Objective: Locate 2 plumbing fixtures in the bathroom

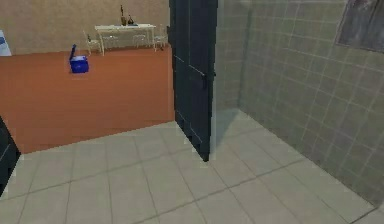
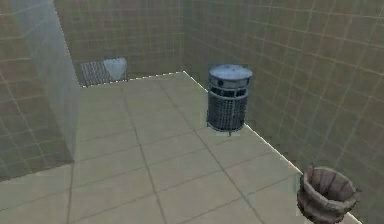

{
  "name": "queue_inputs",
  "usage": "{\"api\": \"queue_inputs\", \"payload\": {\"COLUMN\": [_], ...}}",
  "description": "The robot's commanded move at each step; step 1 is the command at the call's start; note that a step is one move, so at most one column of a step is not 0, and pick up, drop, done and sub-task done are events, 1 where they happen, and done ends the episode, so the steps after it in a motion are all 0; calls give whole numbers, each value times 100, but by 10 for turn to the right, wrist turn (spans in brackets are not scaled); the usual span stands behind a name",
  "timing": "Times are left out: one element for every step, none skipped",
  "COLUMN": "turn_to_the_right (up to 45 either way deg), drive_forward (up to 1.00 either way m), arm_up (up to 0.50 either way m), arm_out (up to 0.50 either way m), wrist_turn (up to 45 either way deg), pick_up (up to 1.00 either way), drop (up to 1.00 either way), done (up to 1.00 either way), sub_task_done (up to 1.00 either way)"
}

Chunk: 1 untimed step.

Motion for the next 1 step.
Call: {"api": "queue_inputs", "payload": {"turn_to_the_right": [0], "drive_forward": [20], "arm_up": [0], "arm_out": [0], "wrist_turn": [0], "pick_up": [0], "drop": [0], "done": [0], "sub_task_done": [0]}}
